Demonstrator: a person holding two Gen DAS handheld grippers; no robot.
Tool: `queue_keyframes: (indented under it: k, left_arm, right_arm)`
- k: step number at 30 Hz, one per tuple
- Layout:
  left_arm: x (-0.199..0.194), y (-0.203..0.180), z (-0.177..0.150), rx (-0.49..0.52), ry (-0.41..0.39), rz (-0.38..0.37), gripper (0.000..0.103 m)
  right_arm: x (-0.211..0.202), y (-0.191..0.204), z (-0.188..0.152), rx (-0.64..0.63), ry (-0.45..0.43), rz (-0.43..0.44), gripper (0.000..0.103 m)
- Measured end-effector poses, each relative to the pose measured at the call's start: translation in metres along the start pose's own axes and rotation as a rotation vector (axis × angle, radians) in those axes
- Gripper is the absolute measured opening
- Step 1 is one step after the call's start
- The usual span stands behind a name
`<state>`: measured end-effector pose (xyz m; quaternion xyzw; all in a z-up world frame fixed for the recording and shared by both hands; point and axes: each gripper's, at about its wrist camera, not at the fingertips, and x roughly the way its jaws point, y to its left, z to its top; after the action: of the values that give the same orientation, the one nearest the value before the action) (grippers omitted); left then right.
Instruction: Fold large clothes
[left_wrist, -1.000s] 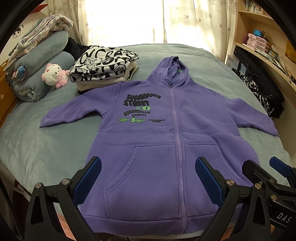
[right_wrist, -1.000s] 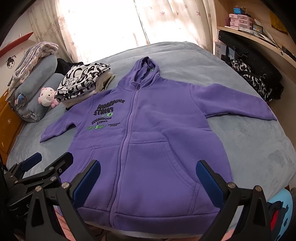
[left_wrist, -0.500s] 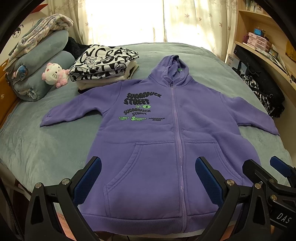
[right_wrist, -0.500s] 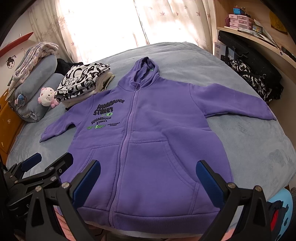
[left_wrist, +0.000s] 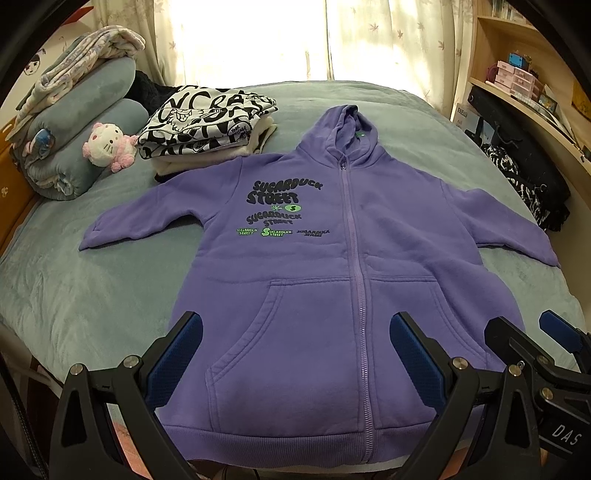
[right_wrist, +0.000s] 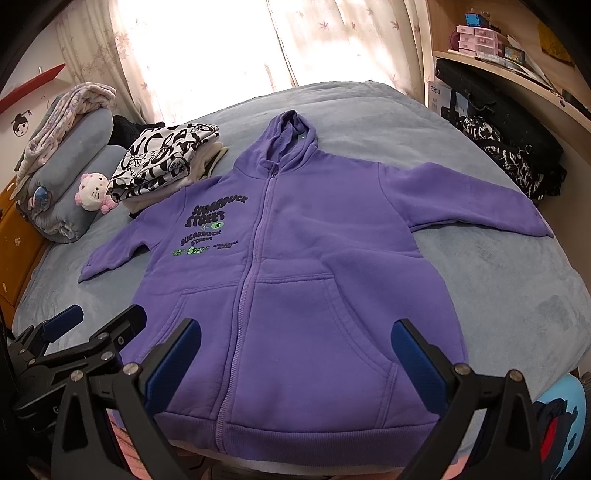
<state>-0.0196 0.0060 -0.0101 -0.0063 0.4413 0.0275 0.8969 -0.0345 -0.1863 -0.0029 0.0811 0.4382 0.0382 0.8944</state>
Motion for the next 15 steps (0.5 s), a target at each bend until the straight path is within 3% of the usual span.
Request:
queue_keyframes:
  k: [15]
  left_arm:
    - [0.0045, -0.0072, 0.003, 0.012, 0.01, 0.003, 0.1]
  right_arm:
    - [0.0074, -0.0063, 0.0005, 0.012, 0.005, 0.013, 0.103]
